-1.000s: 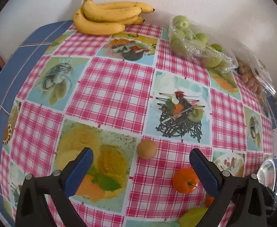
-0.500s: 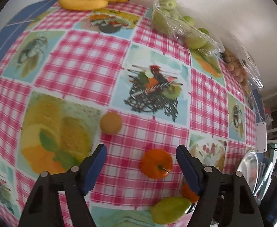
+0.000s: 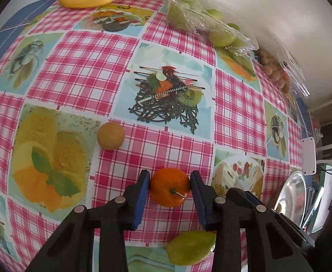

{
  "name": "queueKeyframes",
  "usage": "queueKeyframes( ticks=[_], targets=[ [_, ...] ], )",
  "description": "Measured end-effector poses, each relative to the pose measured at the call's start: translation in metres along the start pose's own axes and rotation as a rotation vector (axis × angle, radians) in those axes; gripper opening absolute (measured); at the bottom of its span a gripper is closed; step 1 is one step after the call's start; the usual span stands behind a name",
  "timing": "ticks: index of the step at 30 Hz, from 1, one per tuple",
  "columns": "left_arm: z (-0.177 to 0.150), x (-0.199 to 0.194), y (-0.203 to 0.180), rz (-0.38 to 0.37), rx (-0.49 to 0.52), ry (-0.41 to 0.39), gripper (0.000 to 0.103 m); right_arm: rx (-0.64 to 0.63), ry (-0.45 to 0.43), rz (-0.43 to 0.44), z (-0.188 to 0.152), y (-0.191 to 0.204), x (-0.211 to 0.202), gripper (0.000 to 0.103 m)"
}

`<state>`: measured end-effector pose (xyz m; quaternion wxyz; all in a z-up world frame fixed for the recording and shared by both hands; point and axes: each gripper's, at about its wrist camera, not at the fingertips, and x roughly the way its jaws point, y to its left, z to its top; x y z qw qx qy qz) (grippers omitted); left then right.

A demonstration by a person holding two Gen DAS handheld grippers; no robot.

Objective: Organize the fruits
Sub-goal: 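Close the left gripper on the tangerine while the right gripper closes on the plum, then carry the tangerine in the left gripper and plum in the right over the bowl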

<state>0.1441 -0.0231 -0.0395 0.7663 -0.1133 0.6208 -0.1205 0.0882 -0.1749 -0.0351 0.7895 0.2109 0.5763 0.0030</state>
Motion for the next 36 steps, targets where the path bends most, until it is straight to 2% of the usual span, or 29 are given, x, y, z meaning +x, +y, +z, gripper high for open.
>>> queueKeyframes(
  ticks=[16, 27, 36],
  targets=[
    [0.003, -0.048, -0.015, -0.031, 0.037, -0.124, 0.038, 0.012, -0.111, 0.012, -0.001, -0.001, -0.046, 0.029],
    [-0.002, -0.057, -0.025, -0.038, 0.047, -0.145, 0.038, 0.043, -0.111, -0.032, -0.006, -0.012, -0.058, 0.029],
    [-0.006, -0.059, -0.036, -0.041, 0.06, -0.146, 0.038, 0.134, -0.121, -0.056, -0.006, -0.048, -0.072, 0.029]
  ],
)
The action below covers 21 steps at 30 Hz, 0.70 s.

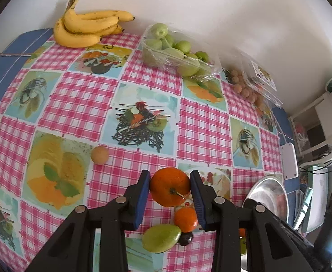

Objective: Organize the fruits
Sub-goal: 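Carry the tangerine in the left gripper and plum in the right over the bowl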

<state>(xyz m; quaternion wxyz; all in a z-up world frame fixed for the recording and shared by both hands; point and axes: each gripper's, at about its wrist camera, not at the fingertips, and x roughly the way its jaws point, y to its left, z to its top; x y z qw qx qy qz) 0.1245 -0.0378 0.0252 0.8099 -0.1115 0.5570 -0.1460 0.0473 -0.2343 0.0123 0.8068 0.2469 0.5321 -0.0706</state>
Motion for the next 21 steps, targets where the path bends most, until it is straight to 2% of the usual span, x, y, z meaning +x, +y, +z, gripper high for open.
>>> queueKeyframes(
  ticks=[9, 21],
  targets=[
    [-0.01, 0.006, -0.032, -0.009, 0.07, 0.011, 0.038, 0.117, -0.041, -0.062, 0.005, -0.048, -0.019, 0.029],
    [-0.039, 0.021, -0.097, -0.038, 0.223, 0.058, 0.038, 0.281, -0.096, -0.103, 0.001, -0.113, -0.045, 0.029]
  ],
)
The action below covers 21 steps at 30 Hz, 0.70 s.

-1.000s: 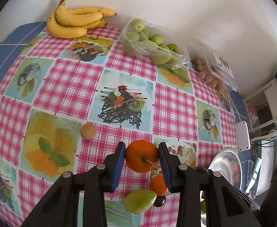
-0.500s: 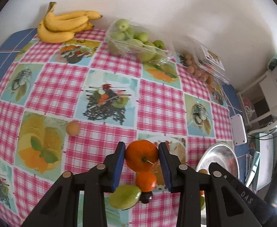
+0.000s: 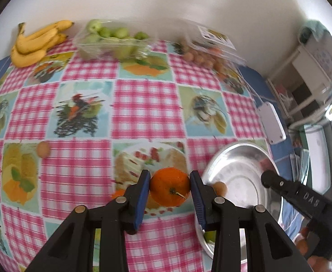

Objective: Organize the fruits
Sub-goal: 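Carry the tangerine in the left gripper and plum in the right over the bowl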

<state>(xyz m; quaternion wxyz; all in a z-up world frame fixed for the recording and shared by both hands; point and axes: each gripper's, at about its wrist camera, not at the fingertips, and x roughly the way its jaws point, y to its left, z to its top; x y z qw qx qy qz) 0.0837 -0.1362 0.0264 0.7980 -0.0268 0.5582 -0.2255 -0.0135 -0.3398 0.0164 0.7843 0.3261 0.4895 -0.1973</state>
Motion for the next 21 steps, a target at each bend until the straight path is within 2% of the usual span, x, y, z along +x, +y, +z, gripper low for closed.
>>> queueKeyframes(
  ticks=[11, 15, 21],
  targets=[
    [-0.014, 0.009, -0.067, -0.047, 0.16, 0.01, 0.038, 0.108, -0.053, -0.021, 0.008, -0.049, -0.024, 0.029],
    [-0.02, 0.018, -0.085, -0.053, 0.214, 0.025, 0.038, 0.126, -0.065, -0.016, 0.008, -0.057, -0.03, 0.029],
    [-0.024, 0.033, -0.099, -0.053, 0.243, 0.041, 0.038, 0.131, -0.049, 0.0, 0.009, -0.057, -0.028, 0.029]
  ],
)
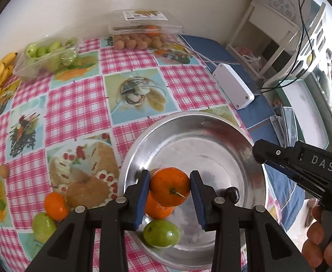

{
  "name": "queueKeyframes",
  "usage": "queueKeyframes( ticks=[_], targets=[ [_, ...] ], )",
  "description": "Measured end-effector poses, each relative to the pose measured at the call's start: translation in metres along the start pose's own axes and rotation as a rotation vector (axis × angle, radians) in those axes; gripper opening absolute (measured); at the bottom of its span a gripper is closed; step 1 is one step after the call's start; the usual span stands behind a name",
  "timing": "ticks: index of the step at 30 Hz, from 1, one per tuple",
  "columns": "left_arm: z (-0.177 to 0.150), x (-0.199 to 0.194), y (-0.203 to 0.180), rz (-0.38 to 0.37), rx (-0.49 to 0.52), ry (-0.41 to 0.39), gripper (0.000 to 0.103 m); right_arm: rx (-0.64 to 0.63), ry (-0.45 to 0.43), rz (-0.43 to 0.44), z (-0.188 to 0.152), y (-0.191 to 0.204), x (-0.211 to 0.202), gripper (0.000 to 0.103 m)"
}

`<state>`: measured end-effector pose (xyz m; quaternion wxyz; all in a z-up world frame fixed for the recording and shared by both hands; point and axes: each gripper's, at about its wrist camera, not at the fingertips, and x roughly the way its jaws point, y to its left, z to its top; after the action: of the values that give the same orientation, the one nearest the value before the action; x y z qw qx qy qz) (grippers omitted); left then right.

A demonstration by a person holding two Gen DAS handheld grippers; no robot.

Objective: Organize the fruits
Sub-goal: 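Carry the tangerine in the left gripper and plum in the right over the bowl, then open the left gripper to drop the tangerine while the right gripper releases the plum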

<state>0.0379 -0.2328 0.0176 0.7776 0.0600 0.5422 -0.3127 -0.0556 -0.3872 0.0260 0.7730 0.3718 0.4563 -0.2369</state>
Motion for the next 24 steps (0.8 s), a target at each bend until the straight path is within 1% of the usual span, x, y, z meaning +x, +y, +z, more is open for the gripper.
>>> queueKeyframes(
  ticks=[4, 10, 14, 24],
  targets=[
    [0.002, 0.009, -0.005, 0.003, 0.013, 0.002, 0.038, -0.001, 0.021, -0.011, -0.001, 0.0, 0.007, 0.029],
    [0.004, 0.02, -0.01, 0.003, 0.028, 0.011, 0.038, 0.002, 0.089, -0.04, -0.004, -0.002, 0.032, 0.029],
    [0.004, 0.026, -0.012, 0.0, 0.035, 0.017, 0.038, 0.003, 0.124, -0.043, -0.007, -0.003, 0.045, 0.029],
    [0.005, 0.038, -0.017, -0.015, 0.044, 0.028, 0.039, 0.007, 0.163, -0.053, -0.01, -0.003, 0.06, 0.029]
  ],
)
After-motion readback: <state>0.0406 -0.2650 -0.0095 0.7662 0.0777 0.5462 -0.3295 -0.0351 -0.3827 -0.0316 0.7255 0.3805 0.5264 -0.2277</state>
